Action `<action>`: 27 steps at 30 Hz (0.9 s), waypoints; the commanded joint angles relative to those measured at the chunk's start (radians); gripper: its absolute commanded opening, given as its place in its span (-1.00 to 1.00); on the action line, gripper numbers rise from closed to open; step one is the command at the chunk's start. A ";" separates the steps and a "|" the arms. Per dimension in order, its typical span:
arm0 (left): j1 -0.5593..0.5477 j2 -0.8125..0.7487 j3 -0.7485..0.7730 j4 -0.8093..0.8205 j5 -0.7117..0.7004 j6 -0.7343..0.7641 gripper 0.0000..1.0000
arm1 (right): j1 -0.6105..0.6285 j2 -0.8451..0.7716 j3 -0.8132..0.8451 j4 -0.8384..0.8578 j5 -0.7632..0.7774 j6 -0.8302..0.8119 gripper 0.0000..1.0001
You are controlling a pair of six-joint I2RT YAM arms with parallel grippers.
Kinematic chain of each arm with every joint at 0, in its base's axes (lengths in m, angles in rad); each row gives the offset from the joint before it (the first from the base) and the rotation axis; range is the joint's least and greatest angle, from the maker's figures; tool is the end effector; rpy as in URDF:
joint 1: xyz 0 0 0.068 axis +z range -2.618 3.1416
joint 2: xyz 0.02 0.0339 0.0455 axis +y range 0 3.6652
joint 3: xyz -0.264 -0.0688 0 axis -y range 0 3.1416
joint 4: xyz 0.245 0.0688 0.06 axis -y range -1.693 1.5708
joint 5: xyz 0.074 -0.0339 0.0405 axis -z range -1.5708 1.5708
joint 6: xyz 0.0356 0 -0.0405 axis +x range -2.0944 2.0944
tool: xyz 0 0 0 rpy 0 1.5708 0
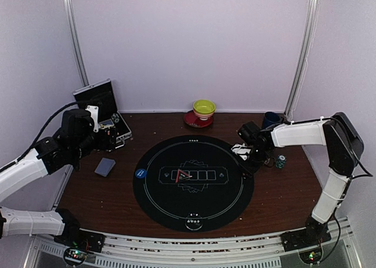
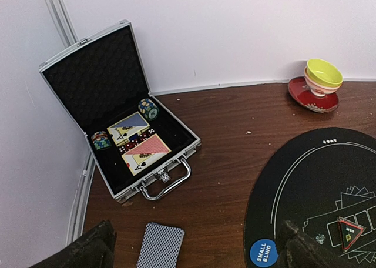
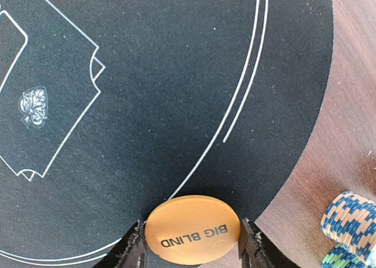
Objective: Distribute texas hold em gaming equipment
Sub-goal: Place the big blind button in the big blind area.
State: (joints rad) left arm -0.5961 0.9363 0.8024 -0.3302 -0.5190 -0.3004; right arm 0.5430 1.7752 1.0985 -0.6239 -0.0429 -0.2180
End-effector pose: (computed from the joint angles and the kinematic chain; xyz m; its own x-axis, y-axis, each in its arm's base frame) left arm 0.1822 -0.1022 0.3059 -0.3895 -0.0463 -0.9199 0.0054 0.9986 -0.0525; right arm 0.2830 0.1726 0.1598 -0.6918 -0.6699 -0.2695 -0.6920 0.7217 -0.0174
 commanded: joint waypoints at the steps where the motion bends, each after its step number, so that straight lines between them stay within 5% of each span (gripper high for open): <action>1: 0.007 -0.006 0.000 0.033 0.005 0.009 0.96 | -0.011 0.000 -0.019 0.007 0.026 -0.019 0.07; 7: 0.006 -0.006 -0.001 0.033 0.006 0.009 0.96 | -0.012 0.007 -0.020 0.004 0.023 -0.023 0.15; 20: 0.007 -0.008 0.001 0.032 -0.008 0.008 0.96 | 0.087 -0.061 0.130 -0.016 0.034 -0.068 1.00; 27: 0.007 -0.015 0.001 0.031 -0.011 0.010 0.96 | 0.264 0.079 0.345 -0.041 0.041 -0.098 1.00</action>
State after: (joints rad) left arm -0.5964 0.9348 0.8024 -0.3302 -0.5205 -0.2977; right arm 0.7242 1.7760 1.3483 -0.6495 -0.0189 -0.2878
